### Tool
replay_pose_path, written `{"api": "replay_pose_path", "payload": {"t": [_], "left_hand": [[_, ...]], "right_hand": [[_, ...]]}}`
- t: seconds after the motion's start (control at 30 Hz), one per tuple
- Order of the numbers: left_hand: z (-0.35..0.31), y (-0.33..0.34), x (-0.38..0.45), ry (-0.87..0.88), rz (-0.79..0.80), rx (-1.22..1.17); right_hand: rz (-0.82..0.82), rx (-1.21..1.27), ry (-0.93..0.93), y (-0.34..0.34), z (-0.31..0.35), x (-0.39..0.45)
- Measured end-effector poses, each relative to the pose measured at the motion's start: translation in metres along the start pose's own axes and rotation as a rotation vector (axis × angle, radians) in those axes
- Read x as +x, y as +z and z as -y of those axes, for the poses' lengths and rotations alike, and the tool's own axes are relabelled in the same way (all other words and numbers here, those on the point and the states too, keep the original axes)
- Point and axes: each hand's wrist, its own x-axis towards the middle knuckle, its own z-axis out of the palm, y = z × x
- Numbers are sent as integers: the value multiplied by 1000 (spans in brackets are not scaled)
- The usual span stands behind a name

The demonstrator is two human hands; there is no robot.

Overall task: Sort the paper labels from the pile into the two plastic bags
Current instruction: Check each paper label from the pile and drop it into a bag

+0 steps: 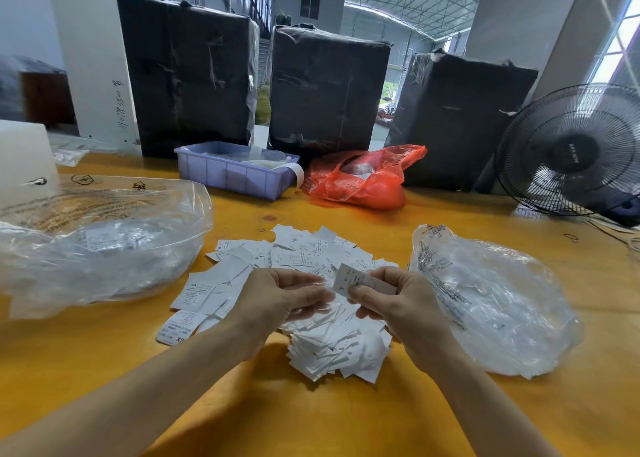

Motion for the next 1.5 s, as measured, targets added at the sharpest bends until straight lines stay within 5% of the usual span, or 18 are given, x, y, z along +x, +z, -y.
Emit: {"api": "replay_pose_path", "payload": {"t": [0.77, 0.97, 1.2, 1.5], "left_hand": [[4, -1, 3, 49, -19, 115], [4, 0, -1, 11, 114, 184], [6, 0, 2, 17, 14, 132], [9, 3, 0, 24, 20, 136]], "right_hand": [[180, 9, 105, 0, -2, 0], [225, -7, 115, -2, -3, -1], [298, -54, 140, -1, -1, -3], [152, -211, -10, 4, -4, -3]]}}
